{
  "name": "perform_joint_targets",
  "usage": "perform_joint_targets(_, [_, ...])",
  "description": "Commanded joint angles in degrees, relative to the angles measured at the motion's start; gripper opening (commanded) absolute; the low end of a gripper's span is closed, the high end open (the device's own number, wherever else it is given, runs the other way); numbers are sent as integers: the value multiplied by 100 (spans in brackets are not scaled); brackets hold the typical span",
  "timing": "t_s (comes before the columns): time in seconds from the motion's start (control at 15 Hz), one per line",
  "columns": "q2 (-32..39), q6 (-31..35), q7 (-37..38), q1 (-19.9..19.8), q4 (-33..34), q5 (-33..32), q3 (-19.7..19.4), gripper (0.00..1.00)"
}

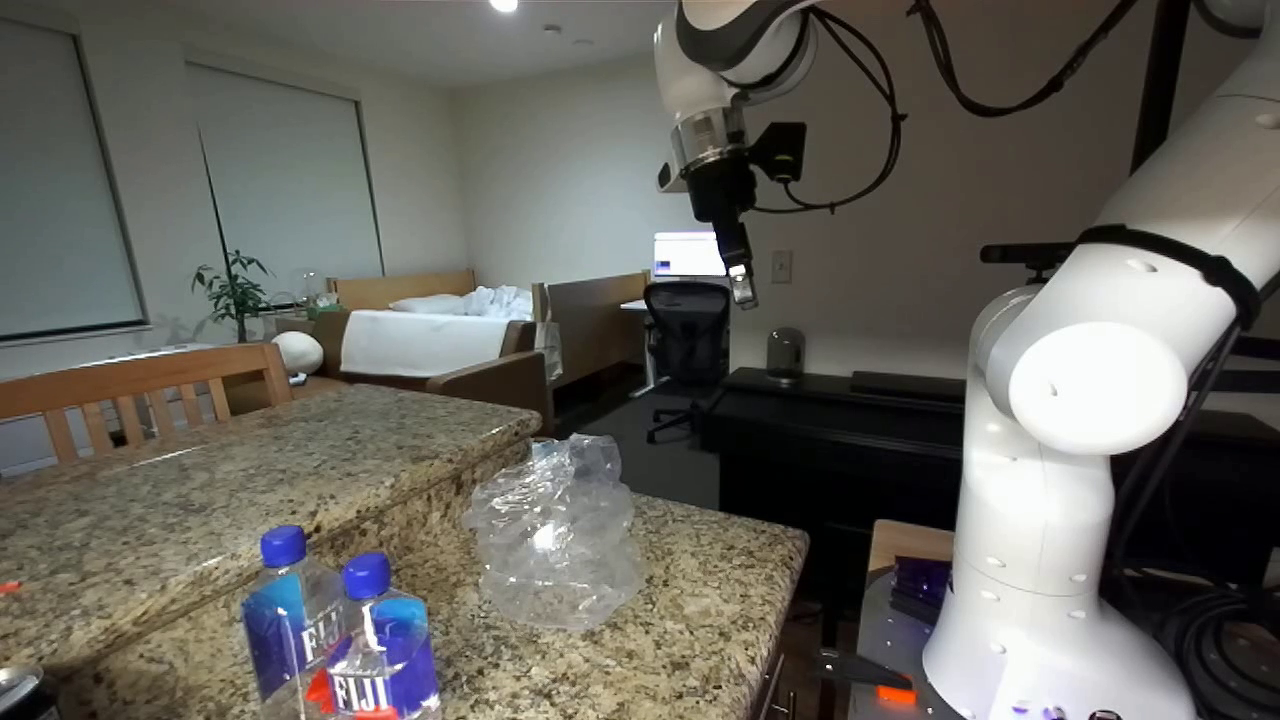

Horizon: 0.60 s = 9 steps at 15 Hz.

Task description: Put one of the water bottles on the counter in the plastic bag

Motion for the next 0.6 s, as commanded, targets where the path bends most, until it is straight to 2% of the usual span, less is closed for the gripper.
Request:
perform_joint_targets(0.0, [16,-6,-41,-93,8,33,74,100])
perform_joint_targets(0.4, [5,34,-27,-99,32,20,84,100])
perform_joint_targets(0.53, [64,336,16,-54,62,-3,165,100])
